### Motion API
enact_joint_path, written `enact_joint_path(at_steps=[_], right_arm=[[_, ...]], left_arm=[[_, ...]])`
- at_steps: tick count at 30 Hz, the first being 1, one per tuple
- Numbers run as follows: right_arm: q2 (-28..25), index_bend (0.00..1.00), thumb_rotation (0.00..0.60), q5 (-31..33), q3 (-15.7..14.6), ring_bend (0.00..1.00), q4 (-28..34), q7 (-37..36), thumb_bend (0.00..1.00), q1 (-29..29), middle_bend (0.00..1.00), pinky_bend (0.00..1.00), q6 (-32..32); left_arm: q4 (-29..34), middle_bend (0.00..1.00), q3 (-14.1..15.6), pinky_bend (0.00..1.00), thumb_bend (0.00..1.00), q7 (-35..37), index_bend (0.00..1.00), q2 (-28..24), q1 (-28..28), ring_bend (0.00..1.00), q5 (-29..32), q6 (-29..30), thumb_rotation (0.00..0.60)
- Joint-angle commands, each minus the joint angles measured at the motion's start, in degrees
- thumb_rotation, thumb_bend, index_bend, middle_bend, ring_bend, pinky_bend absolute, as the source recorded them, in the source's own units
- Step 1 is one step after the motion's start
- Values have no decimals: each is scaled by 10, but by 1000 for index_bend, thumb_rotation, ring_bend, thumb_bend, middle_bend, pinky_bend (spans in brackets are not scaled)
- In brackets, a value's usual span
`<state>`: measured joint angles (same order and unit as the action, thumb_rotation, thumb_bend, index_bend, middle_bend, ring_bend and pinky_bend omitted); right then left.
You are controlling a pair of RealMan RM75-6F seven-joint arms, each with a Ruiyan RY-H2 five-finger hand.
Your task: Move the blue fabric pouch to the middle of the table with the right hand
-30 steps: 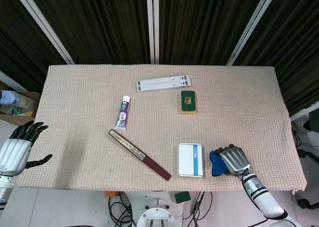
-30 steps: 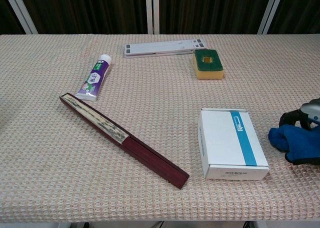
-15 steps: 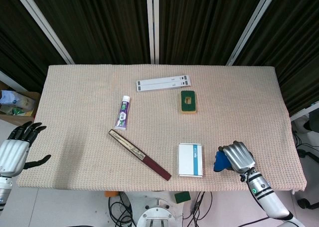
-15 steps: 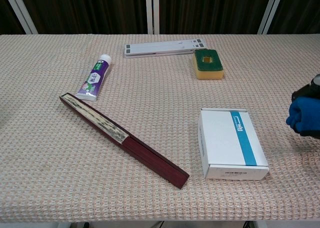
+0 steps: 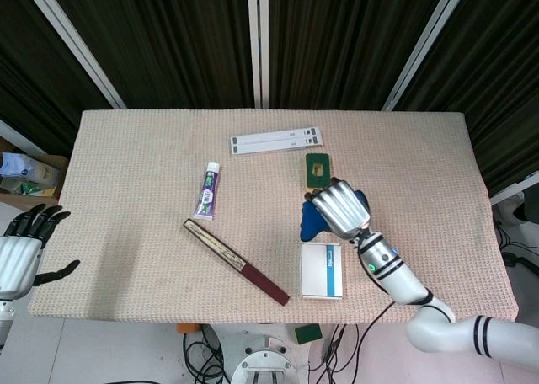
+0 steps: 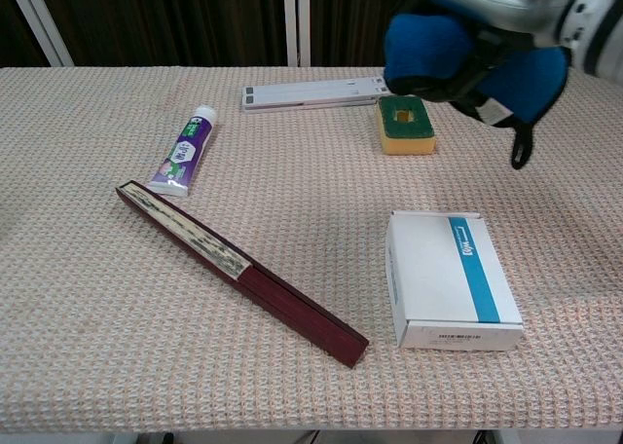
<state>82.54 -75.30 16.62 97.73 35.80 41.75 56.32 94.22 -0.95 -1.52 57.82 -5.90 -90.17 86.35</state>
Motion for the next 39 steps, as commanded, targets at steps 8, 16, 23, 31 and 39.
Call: enact_joint_path(at_steps=[8, 16, 23, 31, 39], right_arm=[[188, 0, 600, 164, 47, 0, -226, 33, 27, 162, 11, 11, -117], [172, 0, 600, 149, 30, 0, -209, -17, 0, 158, 0, 0, -97], [17, 0, 600, 67, -49, 0, -31, -87, 0, 15, 0, 0, 40], [-154, 0, 600, -48, -180, 0, -3, -196, 0, -165, 0, 0, 201], [-192, 0, 600, -105, -228, 0, -96, -260, 0, -293, 0, 0, 340]], left_arm=[[-5, 157, -1, 180, 124, 7, 201, -3, 3, 85, 4, 2, 487], [-12, 157, 0, 180, 124, 7, 203, 6, 6, 85, 12, -1, 488], [-17, 157, 0, 180, 124, 14, 203, 12, 8, 85, 6, 7, 489], [-14, 157, -2, 180, 124, 2, 203, 21, 5, 85, -5, 11, 488], [-15, 157, -3, 180, 124, -4, 203, 29, 9, 85, -1, 17, 488]])
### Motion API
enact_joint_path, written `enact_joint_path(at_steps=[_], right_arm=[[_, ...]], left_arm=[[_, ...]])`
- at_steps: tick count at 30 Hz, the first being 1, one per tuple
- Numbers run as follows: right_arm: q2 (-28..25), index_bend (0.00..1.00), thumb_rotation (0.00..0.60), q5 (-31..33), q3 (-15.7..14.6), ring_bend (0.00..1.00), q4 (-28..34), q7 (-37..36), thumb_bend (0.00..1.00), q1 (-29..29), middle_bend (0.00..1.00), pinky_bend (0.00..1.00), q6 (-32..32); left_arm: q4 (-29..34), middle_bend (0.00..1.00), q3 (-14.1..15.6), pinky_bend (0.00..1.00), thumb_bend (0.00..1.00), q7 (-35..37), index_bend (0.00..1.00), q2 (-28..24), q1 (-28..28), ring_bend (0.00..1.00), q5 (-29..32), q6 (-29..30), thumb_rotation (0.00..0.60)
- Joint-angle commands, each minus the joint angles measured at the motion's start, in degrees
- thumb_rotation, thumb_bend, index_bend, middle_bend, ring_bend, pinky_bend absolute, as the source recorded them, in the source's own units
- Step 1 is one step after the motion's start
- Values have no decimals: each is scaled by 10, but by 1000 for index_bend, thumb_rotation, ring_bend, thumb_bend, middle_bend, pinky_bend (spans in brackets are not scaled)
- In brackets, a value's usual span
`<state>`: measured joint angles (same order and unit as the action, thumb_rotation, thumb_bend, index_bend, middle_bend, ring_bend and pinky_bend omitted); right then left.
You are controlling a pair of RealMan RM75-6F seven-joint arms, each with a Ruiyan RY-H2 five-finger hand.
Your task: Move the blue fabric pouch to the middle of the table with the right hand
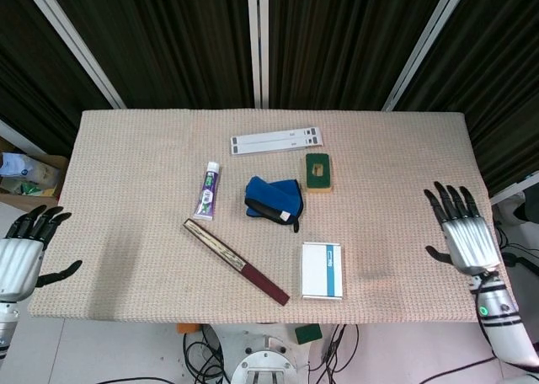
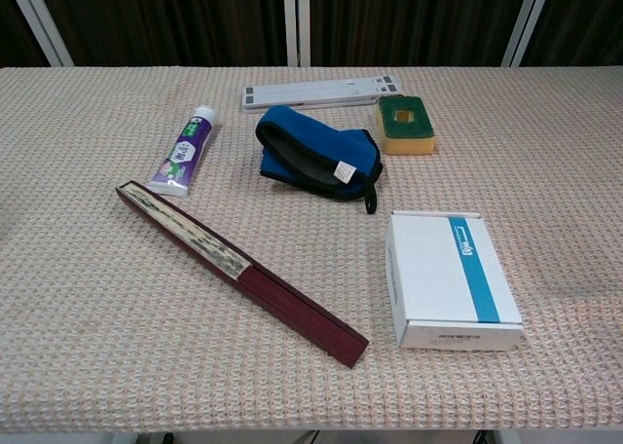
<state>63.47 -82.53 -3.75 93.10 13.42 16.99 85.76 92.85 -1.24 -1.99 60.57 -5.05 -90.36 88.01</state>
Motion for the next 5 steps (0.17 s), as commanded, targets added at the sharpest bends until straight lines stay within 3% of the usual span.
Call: enact_joint_path(at_steps=[1, 5], right_arm=[[9, 0, 600, -37, -26, 0, -66, -43, 5, -57, 0, 0, 58], [55, 0, 600, -59, -29, 0, -129, -64, 37, -95, 0, 0, 99]], left_arm=[[-3, 157, 1, 180, 124, 0, 203, 2, 1, 85, 0, 1, 487], [-5, 157, 3, 180, 124, 1, 203, 4, 2, 85, -3, 0, 485]])
